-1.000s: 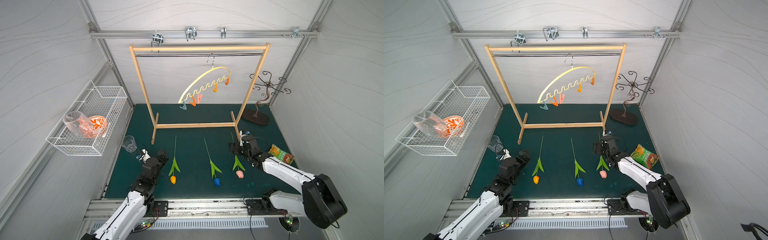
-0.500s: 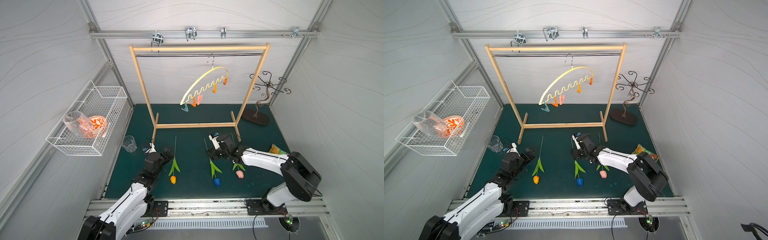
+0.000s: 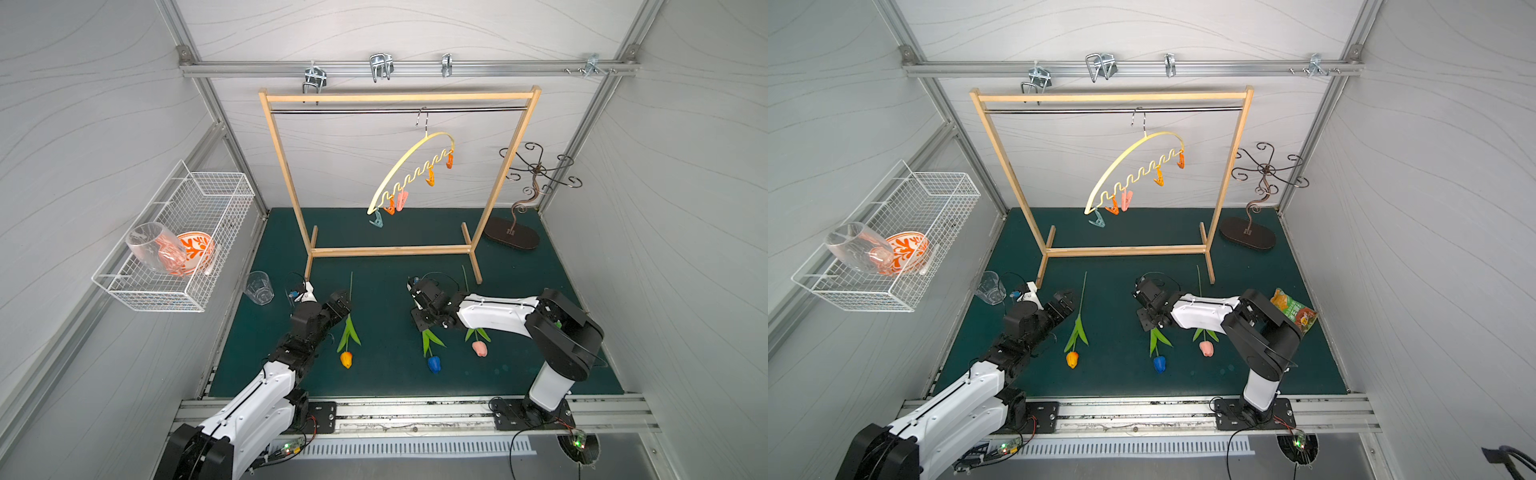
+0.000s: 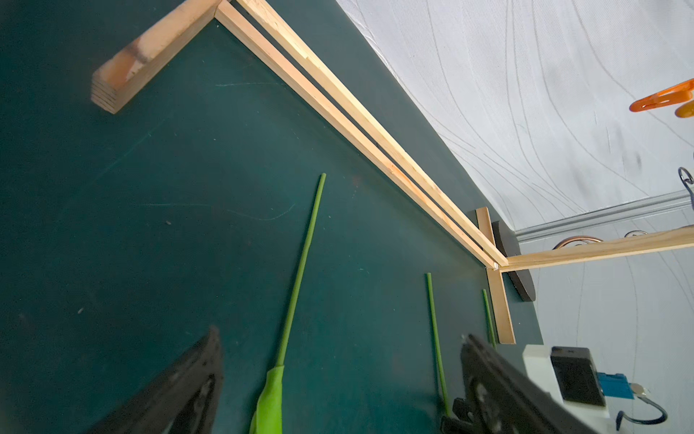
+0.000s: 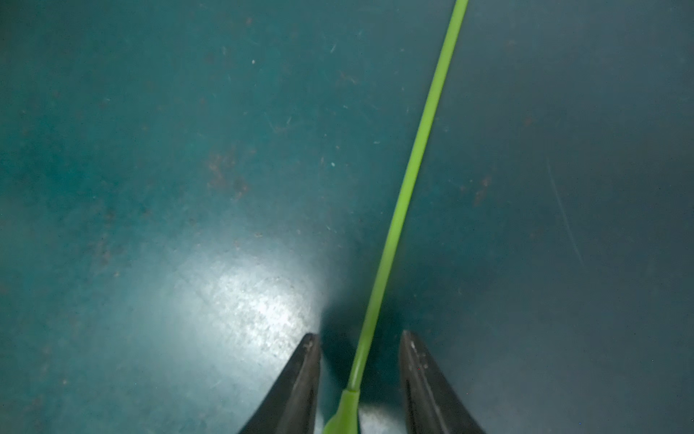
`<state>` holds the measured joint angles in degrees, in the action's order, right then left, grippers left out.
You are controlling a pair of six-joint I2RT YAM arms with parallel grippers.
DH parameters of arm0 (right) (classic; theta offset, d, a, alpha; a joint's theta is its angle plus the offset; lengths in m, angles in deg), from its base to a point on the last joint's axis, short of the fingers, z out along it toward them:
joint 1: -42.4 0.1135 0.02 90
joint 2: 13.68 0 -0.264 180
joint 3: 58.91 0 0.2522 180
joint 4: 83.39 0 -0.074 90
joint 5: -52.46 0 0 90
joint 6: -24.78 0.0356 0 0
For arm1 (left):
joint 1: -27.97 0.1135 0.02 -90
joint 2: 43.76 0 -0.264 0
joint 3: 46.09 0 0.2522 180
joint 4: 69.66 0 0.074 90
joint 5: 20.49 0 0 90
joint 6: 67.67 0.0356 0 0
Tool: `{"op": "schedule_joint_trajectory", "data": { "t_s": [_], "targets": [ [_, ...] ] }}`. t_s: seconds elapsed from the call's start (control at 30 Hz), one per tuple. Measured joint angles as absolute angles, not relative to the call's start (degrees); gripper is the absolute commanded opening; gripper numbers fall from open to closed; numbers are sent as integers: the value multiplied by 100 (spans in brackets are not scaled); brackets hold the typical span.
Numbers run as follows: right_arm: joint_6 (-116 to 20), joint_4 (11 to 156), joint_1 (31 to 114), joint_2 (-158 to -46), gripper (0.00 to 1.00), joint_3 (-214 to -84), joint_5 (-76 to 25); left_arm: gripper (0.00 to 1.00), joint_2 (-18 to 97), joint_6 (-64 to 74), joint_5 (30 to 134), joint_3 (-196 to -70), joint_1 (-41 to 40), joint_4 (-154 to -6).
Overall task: Dry the flowers on a clothes hanger
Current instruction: Pick up the flower at the center of the board.
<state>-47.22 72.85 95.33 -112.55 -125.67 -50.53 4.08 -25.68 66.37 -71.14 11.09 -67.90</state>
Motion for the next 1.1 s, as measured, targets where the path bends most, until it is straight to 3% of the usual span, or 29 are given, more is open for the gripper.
{"op": "schedule_joint_trajectory", "data": {
  "t_s": [0.13,0.23,0.5,0.73,0.93,1.1],
  "targets": [
    [-4704,7309,9544,-11327,26,-12558,-5075,99,384,-2574,6692,-7114,1109,-6770],
    [-4678,7355,9568,-11362,23,-12556,-5117,99,384,-2583,6703,-7114,1109,-6739],
    [-4709,7348,9636,-11351,0,-12562,-5200,99,397,-2583,6720,-7114,1109,-6685],
    [-4870,7269,9645,-10368,0,-12363,-5340,100,462,-2629,6666,-7116,1102,-6615],
    [-5074,8360,9535,-8741,0,-11096,-5602,99,261,-2388,6401,-7752,1102,-7487],
    [-5010,8834,9022,-8540,0,-10283,-5726,99,104,-2168,6904,-8461,1102,-6960]
  ]
}}
